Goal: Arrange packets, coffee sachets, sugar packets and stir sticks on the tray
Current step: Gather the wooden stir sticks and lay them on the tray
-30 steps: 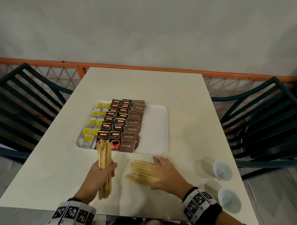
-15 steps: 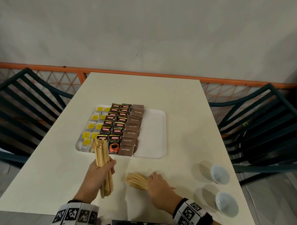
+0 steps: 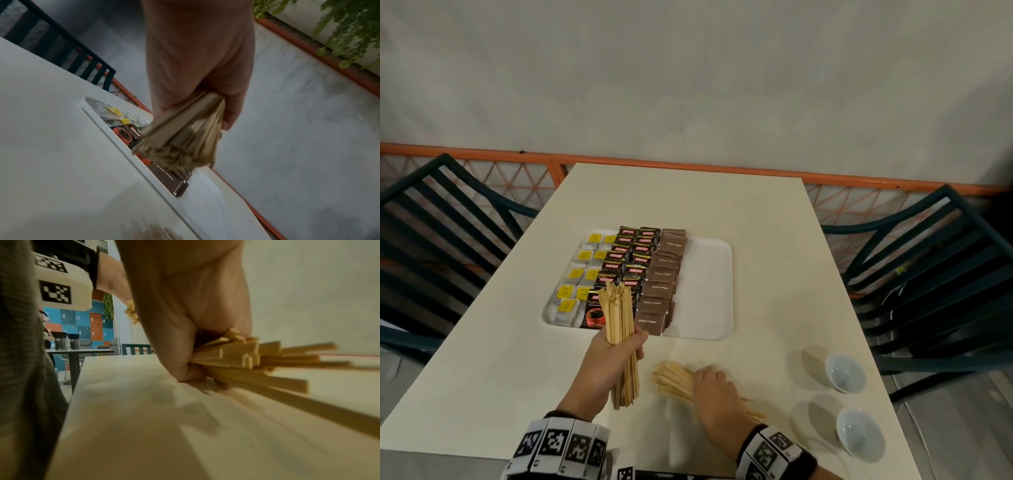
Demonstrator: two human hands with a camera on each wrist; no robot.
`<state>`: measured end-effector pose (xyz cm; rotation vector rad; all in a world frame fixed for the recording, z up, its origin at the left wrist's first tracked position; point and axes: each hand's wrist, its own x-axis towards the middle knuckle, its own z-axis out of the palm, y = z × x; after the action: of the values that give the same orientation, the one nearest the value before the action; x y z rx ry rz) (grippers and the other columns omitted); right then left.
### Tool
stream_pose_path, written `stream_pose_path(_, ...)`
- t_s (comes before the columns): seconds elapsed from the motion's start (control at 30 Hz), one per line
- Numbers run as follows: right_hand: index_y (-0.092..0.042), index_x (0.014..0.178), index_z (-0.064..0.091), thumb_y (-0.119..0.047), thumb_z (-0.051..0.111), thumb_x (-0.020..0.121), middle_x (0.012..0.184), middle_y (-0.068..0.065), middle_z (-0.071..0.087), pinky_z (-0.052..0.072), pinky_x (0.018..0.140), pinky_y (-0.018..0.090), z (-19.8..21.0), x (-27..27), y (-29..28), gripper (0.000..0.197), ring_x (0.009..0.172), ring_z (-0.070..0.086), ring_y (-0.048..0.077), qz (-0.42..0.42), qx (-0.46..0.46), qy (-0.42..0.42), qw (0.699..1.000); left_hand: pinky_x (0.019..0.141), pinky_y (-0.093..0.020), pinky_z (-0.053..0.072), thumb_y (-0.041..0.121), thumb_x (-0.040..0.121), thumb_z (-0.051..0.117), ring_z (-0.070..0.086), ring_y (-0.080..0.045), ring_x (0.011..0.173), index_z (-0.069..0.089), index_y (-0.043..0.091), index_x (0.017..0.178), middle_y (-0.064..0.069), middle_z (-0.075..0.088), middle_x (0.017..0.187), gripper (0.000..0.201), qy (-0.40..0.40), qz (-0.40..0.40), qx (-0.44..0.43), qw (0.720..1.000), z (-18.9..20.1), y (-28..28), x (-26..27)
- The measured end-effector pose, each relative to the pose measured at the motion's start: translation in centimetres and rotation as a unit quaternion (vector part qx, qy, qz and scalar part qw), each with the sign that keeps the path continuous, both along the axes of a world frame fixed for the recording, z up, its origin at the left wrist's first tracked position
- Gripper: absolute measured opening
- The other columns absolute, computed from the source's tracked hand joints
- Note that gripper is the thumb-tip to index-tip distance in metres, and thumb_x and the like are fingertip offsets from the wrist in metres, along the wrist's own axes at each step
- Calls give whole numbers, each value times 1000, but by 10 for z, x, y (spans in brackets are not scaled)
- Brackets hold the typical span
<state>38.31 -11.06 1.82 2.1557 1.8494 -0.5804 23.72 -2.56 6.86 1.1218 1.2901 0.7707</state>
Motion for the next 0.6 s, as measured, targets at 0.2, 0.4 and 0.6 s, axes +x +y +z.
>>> stream_pose_path(0.2, 2, 130, 32, -3, 37, 92, 124, 22, 48, 45, 88, 42, 4, 3, 4, 39, 109, 53, 36, 16, 31, 12, 999, 70, -33, 48, 13, 87, 61, 57, -23, 72, 60, 9, 95, -11, 57, 72, 9, 1, -1, 6, 1000, -2, -5, -6)
stream_pose_path(0.4, -6, 118, 38, -22, 36, 98, 72, -5, 44, 32, 48, 24, 36, 21, 30, 26, 61, 48, 17, -64, 85, 257, 961, 64, -28, 46, 23, 84, 66, 55, -20, 69, 60, 9, 95, -9, 57, 72, 19, -25, -6, 11, 1000, 4, -8, 0)
stream_pose_path(0.6, -14, 118, 37, -28, 47, 94, 93, 0, 56, 39, 57, 15, 89, 5, 48, 29, 75, 53, 10, -93, 209, 406, 885, 65, -28, 52, 18, 81, 64, 59, -18, 70, 64, 11, 100, -4, 66, 76, 20, -113, -43, 21, 992, 23, -13, 28)
